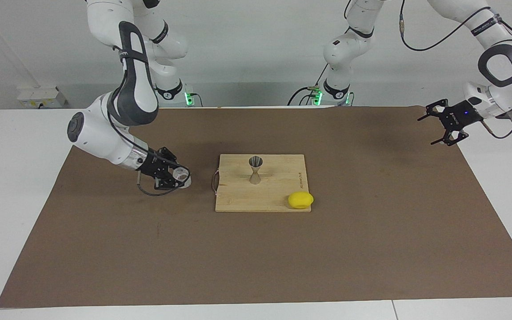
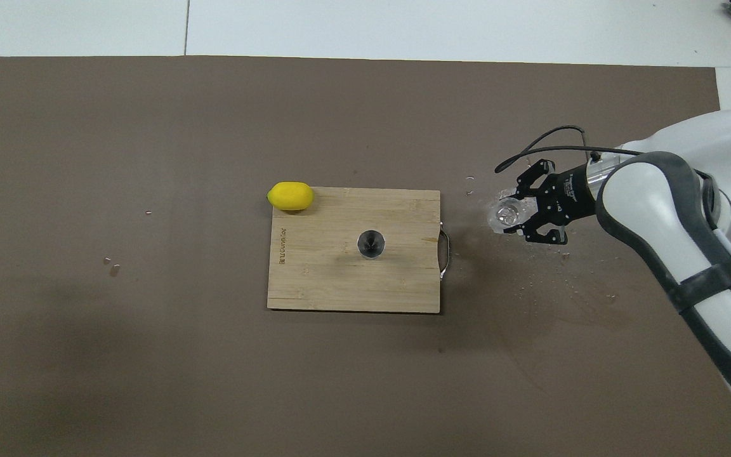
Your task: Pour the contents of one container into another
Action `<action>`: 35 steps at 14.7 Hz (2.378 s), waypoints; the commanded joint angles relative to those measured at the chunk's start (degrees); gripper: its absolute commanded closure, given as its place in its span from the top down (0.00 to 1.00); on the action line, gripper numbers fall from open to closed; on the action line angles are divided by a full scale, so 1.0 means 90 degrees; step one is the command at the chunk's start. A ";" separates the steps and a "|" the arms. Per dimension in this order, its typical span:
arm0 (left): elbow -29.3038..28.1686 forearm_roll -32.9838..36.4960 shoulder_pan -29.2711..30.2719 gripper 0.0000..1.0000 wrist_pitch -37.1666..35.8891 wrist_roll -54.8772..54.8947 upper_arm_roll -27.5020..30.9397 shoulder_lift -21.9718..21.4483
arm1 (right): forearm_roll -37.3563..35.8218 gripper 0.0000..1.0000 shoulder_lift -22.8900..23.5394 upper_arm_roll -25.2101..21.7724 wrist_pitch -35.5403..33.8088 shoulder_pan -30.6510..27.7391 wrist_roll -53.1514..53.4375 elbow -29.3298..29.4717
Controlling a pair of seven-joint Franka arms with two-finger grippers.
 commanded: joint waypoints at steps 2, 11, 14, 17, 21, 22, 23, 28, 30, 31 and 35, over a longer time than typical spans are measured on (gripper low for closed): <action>-0.0880 0.0679 -0.0705 1.00 0.0704 -0.2892 0.0029 -0.0876 | -0.0377 0.00 0.0036 -0.0028 0.0230 0.0606 0.0961 0.0390; -0.2231 0.1042 -0.1566 1.00 0.2588 -0.7171 -0.0681 -0.2178 | -0.1589 0.00 0.0231 -0.0018 0.0600 0.1603 0.2603 0.0928; -0.1073 0.1744 -0.1586 1.00 0.2662 -0.8240 -0.0937 -0.1438 | -0.2009 0.00 0.0241 -0.0018 0.0650 0.1915 0.2868 0.0928; 0.0355 0.1746 -0.1683 1.00 0.1734 -0.8104 -0.0937 -0.0577 | -0.2564 0.00 0.0231 -0.0018 0.0650 0.2198 0.3005 0.0928; 0.0192 0.1775 -0.2064 1.00 0.1762 -0.9600 -0.0937 -0.0644 | -0.3209 0.00 0.0231 -0.0027 0.0738 0.2550 0.3171 0.0928; 0.0240 0.1794 -0.2142 1.00 0.1772 -1.0391 -0.0937 -0.0615 | -0.3404 0.00 0.0231 -0.0018 0.0738 0.2628 0.3181 0.0928; 0.0260 0.1833 -0.2307 1.00 0.1820 -1.0824 -0.0937 -0.0605 | -0.3484 0.00 0.0221 -0.0008 0.0757 0.2648 0.3181 0.0928; 0.0075 0.1853 -0.2329 1.00 0.2132 -1.0751 -0.0937 -0.0664 | -0.4049 0.00 0.0221 -0.0008 0.0787 0.2892 0.3210 0.0967; 0.0065 0.1834 -0.2241 1.00 0.2046 -0.9934 -0.0879 -0.0683 | -0.4187 0.00 0.0221 -0.0008 0.0797 0.2941 0.3220 0.0967; 0.0075 0.1834 -0.2221 1.00 0.2123 -0.9872 -0.0879 -0.0683 | -0.4197 0.00 0.0221 -0.0018 0.0797 0.2999 0.3220 0.0967; 0.0026 0.1843 -0.2211 1.00 0.1492 -0.9872 -0.0869 -0.0868 | -0.4587 0.00 0.0212 0.0002 0.0855 0.3049 0.3220 0.0957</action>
